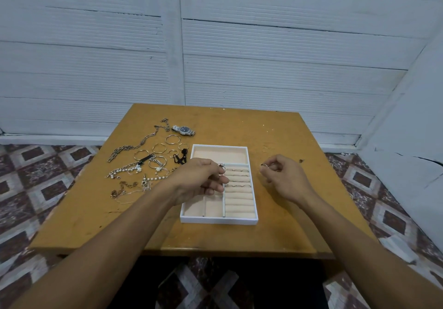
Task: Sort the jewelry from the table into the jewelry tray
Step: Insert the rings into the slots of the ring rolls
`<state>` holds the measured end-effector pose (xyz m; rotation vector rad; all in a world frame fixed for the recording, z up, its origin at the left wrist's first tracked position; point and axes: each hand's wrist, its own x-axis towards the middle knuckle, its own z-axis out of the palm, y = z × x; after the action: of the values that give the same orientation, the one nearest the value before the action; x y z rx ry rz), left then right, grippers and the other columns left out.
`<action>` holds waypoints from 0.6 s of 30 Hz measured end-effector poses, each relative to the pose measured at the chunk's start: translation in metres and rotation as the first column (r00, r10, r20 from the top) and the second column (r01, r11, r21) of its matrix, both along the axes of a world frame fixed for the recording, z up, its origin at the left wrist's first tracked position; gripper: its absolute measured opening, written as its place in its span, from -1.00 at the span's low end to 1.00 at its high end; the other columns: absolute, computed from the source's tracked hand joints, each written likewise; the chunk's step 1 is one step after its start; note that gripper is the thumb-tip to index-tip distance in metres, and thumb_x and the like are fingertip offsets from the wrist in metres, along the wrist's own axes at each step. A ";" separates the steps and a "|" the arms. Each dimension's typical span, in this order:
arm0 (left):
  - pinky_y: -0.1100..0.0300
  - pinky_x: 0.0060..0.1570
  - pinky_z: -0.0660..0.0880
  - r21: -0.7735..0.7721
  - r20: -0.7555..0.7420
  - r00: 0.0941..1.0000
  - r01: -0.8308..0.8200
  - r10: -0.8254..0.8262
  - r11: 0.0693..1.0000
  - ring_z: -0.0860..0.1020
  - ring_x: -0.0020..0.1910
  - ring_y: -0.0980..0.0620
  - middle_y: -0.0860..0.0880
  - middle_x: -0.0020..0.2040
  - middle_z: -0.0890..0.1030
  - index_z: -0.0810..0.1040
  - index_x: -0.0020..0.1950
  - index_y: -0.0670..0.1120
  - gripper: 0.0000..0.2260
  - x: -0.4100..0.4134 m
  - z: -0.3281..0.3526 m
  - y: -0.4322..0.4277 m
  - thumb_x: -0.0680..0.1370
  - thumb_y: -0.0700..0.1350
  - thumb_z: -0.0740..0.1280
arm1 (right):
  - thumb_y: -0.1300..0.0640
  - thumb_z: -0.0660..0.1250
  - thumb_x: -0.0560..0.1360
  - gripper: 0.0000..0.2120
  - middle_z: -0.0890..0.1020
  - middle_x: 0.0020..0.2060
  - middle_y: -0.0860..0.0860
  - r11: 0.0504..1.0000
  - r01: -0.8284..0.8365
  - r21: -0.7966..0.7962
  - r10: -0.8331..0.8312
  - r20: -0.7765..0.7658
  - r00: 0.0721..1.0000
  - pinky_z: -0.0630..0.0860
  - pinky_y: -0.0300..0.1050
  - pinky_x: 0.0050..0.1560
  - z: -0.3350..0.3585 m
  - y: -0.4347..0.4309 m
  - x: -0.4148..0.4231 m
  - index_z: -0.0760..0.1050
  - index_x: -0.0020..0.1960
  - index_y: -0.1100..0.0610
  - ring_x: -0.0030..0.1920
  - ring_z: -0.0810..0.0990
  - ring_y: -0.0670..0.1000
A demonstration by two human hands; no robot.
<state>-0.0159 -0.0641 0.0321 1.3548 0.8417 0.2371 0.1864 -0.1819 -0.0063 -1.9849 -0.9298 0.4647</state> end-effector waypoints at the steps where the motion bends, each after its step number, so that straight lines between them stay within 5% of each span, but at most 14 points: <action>1: 0.23 -0.38 0.43 -0.014 0.004 1.000 0.005 -0.005 1.000 0.58 -0.39 0.01 -0.16 -0.14 0.66 0.52 -0.08 -0.18 -0.89 0.000 0.001 0.000 0.55 -0.27 0.20 | 0.06 0.41 0.47 -0.92 0.64 -0.34 -0.05 1.000 -0.012 0.010 0.012 -0.014 1.000 0.56 0.02 -0.09 0.000 -0.001 -0.003 0.56 -0.10 0.06 -0.25 0.63 0.02; 11: 0.26 -0.38 0.45 0.046 0.041 0.998 -0.042 0.040 0.998 0.59 -0.37 0.05 -0.14 -0.15 0.66 0.49 -0.20 -0.16 -0.81 0.008 -0.007 0.000 0.52 -0.09 0.39 | 0.05 0.41 0.44 -0.92 0.66 -0.28 0.01 0.998 -0.069 0.000 0.069 0.019 0.997 0.58 0.06 -0.08 0.007 -0.004 -0.015 0.56 -0.12 0.04 -0.19 0.64 0.08; 15: 0.28 -0.28 0.45 0.325 0.001 0.992 -0.118 0.124 0.938 0.52 -0.33 0.09 -0.06 -0.29 0.60 0.53 -0.27 -0.18 -0.76 0.008 -0.010 0.002 0.49 -0.05 0.42 | 0.03 0.40 0.46 -0.92 0.66 -0.32 -0.03 0.999 -0.048 -0.006 0.048 0.029 0.998 0.60 0.07 -0.08 0.005 -0.006 -0.013 0.57 -0.13 0.03 -0.23 0.64 0.01; 18: 0.28 -0.25 0.50 0.399 0.023 0.990 -0.137 0.139 0.907 0.53 -0.37 0.10 -0.07 -0.32 0.62 0.57 -0.26 -0.24 -0.73 0.006 -0.007 0.001 0.47 -0.04 0.45 | 0.02 0.39 0.47 -0.91 0.66 -0.33 -0.04 0.999 -0.050 -0.016 0.050 0.028 0.998 0.59 0.05 -0.06 0.004 -0.007 -0.015 0.57 -0.13 0.03 -0.22 0.64 -0.01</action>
<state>-0.0095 -0.0626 0.0253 1.6778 0.9278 0.5403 0.1714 -0.1891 -0.0024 -1.9901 -0.9986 0.4738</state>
